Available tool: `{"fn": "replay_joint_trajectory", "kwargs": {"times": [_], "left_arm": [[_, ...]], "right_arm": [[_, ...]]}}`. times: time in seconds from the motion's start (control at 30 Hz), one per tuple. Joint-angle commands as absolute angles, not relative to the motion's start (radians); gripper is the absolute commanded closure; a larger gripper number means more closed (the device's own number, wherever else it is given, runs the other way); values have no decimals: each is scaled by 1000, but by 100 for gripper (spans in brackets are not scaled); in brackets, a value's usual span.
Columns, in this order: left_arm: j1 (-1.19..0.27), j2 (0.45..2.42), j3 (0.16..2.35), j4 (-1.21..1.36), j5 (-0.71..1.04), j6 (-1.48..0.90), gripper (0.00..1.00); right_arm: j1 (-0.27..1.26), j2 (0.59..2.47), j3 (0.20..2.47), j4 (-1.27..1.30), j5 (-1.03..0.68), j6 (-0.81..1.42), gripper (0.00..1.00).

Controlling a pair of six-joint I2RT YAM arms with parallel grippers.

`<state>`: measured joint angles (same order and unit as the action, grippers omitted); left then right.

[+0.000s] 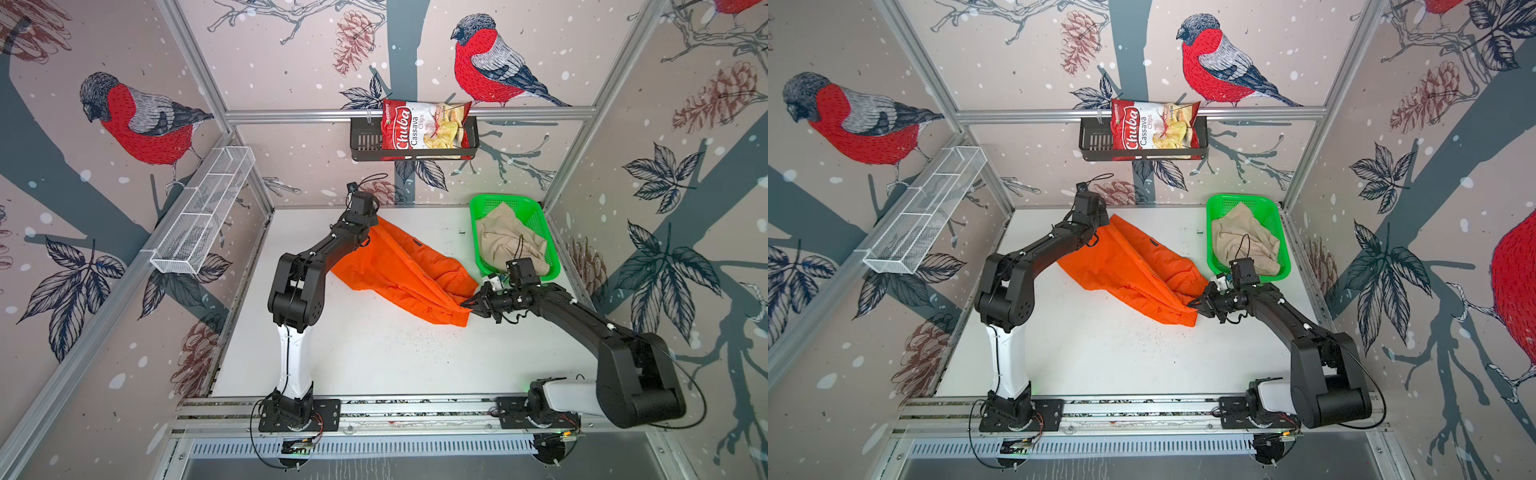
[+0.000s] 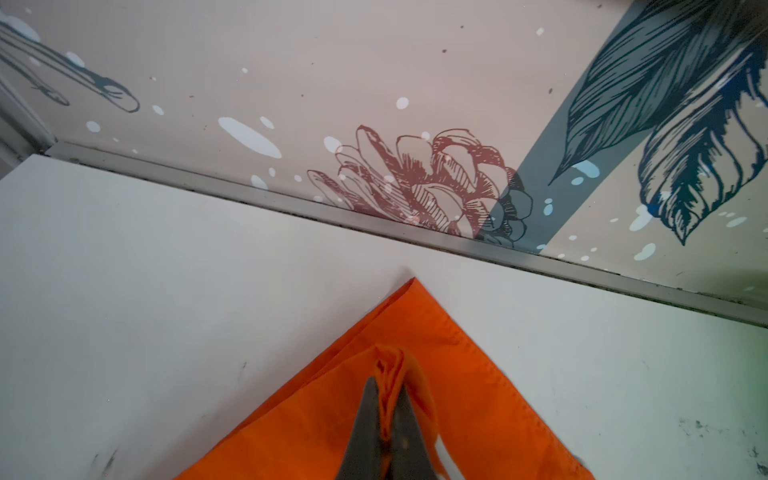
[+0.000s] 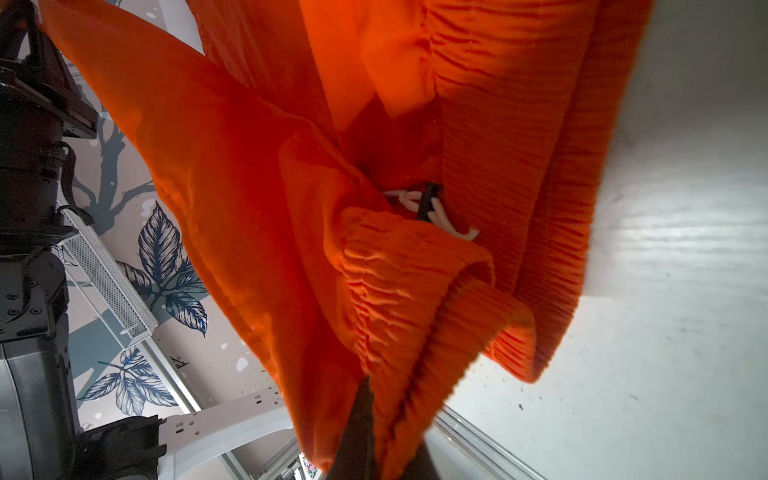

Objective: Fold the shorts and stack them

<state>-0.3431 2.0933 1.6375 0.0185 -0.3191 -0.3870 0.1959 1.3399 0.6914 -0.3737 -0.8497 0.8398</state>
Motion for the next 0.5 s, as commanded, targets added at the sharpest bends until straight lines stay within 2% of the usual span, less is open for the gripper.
{"fn": "replay_joint_trajectory", "kwargs": {"times": [0.0,0.37,0.47], "left_arm": [[-347,2133,1674,71,-340,-371,100],[-351,2295,1774,17,-339,-399,99],[-351,2333,1810,-1,-323,-403,84]], "right_arm": [[189,1344,685,-347,-833,860,96],[164,1292,633,-201,-753,991,83],[164,1277,624,-153,-712,1033,76]]}}
